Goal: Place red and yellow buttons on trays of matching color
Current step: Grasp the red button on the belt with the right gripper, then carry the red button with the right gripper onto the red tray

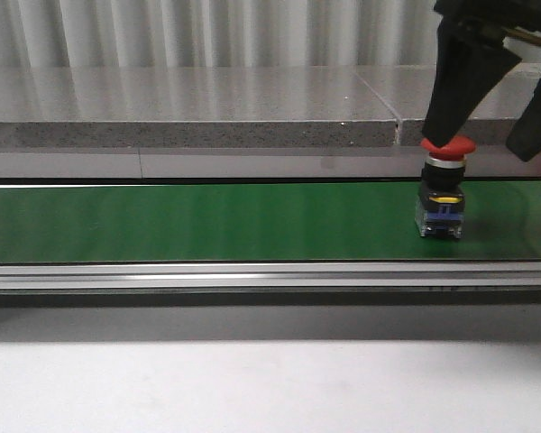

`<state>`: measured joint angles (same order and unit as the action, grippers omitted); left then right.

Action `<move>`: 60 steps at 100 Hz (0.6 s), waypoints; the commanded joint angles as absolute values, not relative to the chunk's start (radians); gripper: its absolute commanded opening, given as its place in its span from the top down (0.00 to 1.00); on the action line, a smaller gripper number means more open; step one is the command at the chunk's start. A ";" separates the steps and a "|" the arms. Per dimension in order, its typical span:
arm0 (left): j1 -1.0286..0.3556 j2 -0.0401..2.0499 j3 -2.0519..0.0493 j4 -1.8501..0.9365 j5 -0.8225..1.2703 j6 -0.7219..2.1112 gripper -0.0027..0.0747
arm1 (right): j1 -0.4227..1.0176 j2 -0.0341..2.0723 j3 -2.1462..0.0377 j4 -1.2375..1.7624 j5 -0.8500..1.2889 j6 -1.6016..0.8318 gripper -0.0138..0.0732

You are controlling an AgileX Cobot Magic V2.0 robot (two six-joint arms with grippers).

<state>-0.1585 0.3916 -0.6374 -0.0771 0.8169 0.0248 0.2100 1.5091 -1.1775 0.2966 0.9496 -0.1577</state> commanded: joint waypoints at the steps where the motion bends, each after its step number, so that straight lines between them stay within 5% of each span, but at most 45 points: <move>1: -0.167 0.399 -0.664 -0.090 0.743 0.024 0.99 | 0.210 1.499 -1.210 0.317 0.865 -0.175 0.14; 22: -0.167 0.399 -0.664 -0.090 0.743 0.024 0.99 | 0.206 1.557 -1.210 0.240 0.818 -0.173 0.16; 47: -0.167 0.399 -0.664 -0.090 0.743 0.024 0.99 | 0.206 1.567 -1.209 0.228 0.792 -0.172 0.59; 60: -0.167 0.399 -0.664 -0.090 0.743 0.024 0.99 | 0.205 1.563 -1.209 0.228 0.782 -0.172 0.60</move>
